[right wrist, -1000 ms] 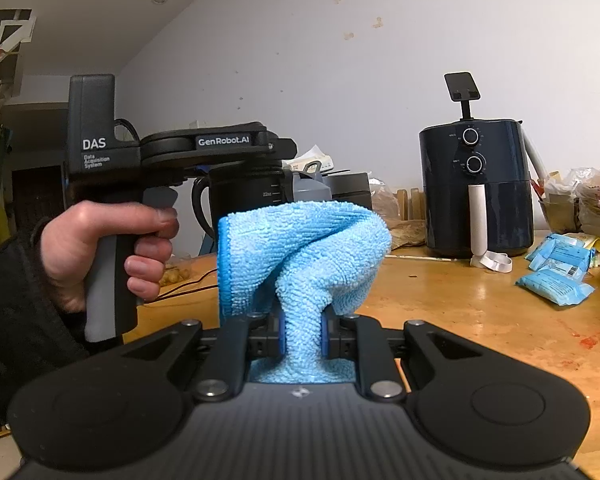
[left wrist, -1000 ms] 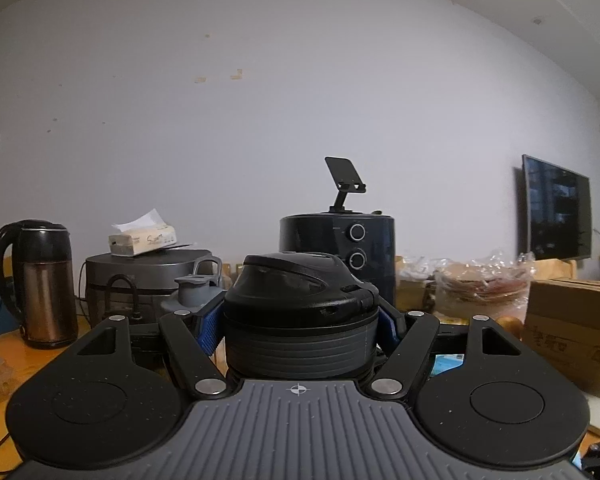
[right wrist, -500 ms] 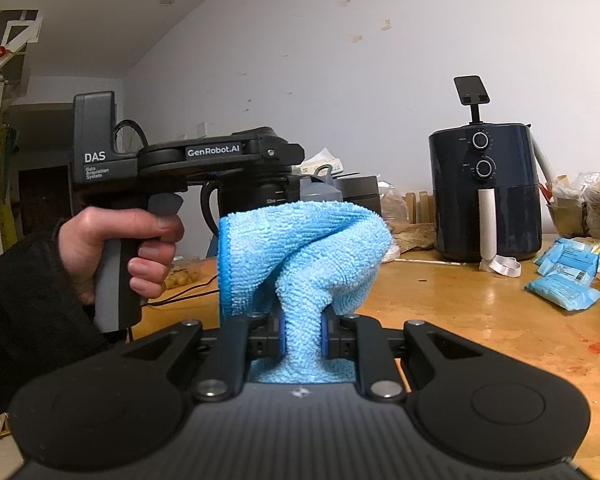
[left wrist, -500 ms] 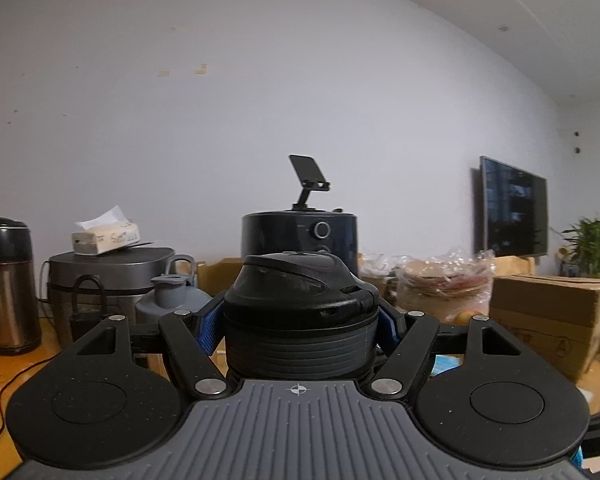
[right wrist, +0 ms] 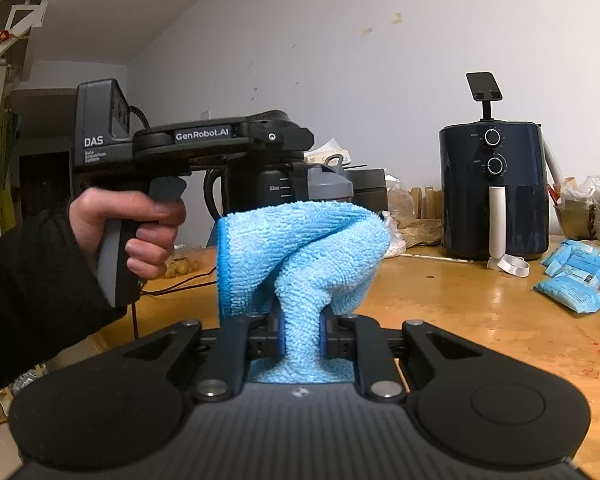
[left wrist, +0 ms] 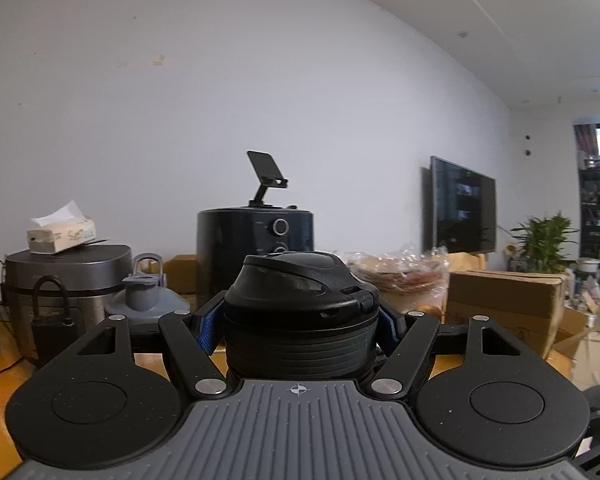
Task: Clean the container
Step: 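Wipe the towel up the bottle side with the right gripper while the left holds the cap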
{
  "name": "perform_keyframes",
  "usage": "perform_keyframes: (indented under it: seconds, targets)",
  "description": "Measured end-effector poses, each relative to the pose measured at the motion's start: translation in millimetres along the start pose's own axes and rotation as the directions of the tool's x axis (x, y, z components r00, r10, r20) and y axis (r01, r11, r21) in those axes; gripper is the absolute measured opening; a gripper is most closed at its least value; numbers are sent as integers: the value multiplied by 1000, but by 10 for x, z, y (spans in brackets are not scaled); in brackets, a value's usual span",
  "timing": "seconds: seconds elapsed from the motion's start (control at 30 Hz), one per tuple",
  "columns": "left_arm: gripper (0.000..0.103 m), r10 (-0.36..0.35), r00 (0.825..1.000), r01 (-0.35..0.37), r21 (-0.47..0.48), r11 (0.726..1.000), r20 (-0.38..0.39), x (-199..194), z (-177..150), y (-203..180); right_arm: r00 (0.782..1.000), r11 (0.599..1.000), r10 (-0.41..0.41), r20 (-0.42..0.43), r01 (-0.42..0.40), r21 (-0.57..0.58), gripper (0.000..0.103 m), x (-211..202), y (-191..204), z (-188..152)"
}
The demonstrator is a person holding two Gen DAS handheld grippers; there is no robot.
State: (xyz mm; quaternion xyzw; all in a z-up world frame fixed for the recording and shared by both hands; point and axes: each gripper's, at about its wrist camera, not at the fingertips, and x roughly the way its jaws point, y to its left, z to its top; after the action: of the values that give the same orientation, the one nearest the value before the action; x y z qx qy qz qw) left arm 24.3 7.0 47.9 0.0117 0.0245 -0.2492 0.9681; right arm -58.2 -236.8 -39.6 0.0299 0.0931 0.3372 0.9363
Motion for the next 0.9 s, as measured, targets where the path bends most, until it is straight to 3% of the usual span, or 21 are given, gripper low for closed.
perform_keyframes:
  seconds: [0.9]
  targets:
    - [70, -15, 1000, 16, 6, 1000, -19, -13, 14, 20, 997, 997, 63, -39, -65, -38, 9, 438, 195, -19]
